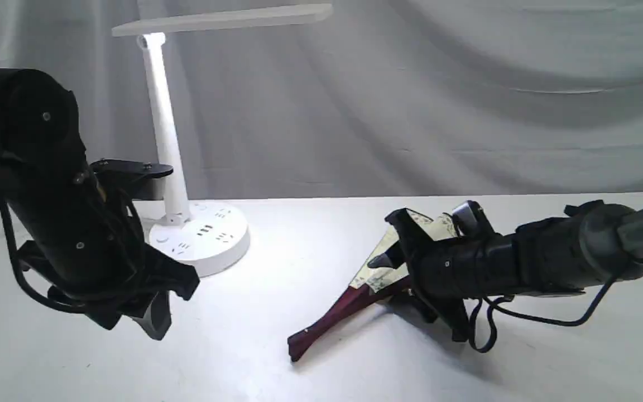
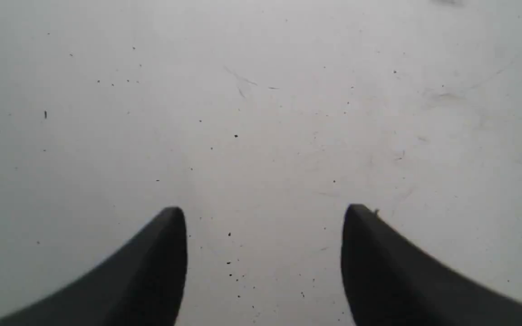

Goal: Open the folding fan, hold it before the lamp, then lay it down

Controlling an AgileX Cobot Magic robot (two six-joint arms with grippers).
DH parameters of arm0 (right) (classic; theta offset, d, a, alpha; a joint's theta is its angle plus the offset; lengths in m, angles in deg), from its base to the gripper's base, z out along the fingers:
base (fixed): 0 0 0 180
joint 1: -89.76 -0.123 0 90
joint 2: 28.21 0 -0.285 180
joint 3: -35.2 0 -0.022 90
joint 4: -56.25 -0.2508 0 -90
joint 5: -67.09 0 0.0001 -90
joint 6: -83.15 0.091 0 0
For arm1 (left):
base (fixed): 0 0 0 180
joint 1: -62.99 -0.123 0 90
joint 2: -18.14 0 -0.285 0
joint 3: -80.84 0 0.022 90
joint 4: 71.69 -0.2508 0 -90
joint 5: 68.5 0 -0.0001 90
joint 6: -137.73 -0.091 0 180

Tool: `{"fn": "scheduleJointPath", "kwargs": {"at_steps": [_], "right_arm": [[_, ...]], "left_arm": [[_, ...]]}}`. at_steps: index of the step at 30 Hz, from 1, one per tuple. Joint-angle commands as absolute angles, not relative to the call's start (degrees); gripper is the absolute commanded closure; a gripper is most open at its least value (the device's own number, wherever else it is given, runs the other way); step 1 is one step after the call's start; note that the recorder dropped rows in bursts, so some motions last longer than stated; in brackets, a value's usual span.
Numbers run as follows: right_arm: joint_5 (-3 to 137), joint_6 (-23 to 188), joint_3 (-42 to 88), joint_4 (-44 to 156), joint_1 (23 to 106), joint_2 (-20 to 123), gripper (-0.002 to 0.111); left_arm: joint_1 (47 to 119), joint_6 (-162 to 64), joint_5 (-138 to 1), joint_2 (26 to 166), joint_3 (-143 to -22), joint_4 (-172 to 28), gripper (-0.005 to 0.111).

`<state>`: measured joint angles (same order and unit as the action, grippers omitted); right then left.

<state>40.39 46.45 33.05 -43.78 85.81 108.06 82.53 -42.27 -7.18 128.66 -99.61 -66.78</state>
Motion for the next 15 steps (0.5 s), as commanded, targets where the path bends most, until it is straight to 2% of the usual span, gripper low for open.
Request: {"fn": "scheduleJointPath", "kwargs": {"at_steps": [1, 8, 15], "right_arm": [[42.39, 46.36, 33.42, -43.69, 85.77, 108.02, 0.055], [44.43, 46.36, 33.42, -43.69, 85.77, 108.02, 0.055], [46.76, 46.36, 33.42, -43.69, 85.77, 108.02, 0.060]], "left_arm": [[82.39, -41.95, -7.01, 128.06, -99.43, -66.27, 0.056], [82.39, -41.95, -7.01, 128.06, -99.43, -66.27, 0.056], [82.39, -42.27, -6.87, 128.06, -99.43, -66.27, 0.056]]}}
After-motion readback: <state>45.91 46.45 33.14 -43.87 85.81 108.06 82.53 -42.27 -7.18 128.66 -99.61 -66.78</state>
